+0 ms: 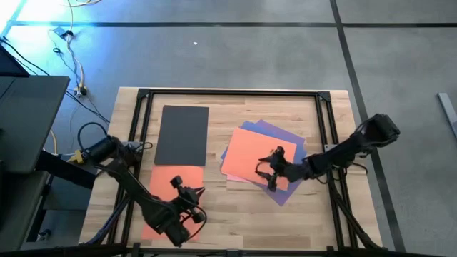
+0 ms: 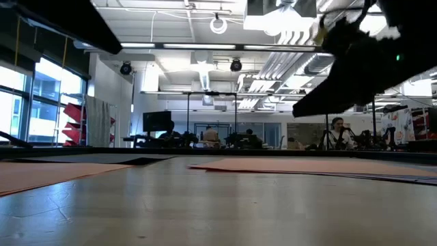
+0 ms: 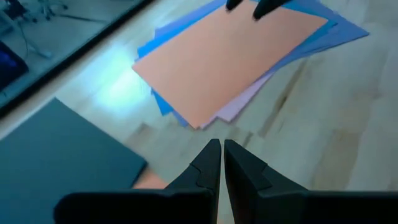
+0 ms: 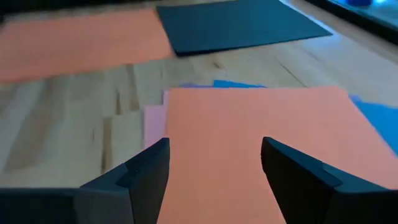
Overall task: Organize paper
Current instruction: Stack the right orange paper on top of the left orange paper
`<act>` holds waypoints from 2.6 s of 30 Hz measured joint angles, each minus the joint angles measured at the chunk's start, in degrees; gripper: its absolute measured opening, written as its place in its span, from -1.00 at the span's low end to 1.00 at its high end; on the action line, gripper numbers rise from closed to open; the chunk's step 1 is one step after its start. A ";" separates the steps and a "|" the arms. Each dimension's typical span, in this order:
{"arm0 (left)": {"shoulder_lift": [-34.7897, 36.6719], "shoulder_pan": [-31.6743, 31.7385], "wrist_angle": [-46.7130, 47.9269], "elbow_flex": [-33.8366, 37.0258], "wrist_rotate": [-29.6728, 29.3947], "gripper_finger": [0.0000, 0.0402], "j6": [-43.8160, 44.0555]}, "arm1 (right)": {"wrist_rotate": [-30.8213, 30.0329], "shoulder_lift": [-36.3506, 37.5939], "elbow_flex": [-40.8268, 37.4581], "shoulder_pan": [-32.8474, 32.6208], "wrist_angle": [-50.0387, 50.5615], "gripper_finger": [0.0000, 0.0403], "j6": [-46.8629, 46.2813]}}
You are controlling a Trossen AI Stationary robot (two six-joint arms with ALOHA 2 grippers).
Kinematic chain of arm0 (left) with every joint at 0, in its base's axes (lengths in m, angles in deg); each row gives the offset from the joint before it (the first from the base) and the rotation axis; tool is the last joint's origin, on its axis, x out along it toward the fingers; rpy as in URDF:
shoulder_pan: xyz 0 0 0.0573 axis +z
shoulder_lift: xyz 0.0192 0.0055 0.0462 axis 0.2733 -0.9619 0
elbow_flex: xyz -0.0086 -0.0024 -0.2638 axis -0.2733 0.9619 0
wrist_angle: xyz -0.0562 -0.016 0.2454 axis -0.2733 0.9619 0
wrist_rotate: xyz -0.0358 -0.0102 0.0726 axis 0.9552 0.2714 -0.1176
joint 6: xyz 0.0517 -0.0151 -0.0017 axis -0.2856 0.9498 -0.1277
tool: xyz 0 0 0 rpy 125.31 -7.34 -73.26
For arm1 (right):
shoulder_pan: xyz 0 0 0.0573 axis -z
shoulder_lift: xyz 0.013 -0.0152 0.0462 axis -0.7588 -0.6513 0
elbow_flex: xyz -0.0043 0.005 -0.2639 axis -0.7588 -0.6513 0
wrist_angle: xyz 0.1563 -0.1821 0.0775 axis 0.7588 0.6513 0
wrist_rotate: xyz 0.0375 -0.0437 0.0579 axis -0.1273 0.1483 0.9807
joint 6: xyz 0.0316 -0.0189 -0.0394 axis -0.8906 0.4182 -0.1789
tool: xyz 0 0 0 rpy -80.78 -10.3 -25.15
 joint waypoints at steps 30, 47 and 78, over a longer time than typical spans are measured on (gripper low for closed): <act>-1.89 1.27 -1.55 -0.04 -1.36 -1.00 -5.35 | 3.12 -14.88 2.50 -1.43 -3.16 -0.99 2.05; -2.58 1.41 -1.53 -0.04 -1.95 -1.00 -6.42 | 3.37 -10.12 2.47 -2.36 -3.26 -0.84 2.64; -2.64 1.40 -1.53 -0.04 -0.85 -1.00 -7.68 | 5.03 -21.04 2.39 0.94 -13.81 -0.97 6.33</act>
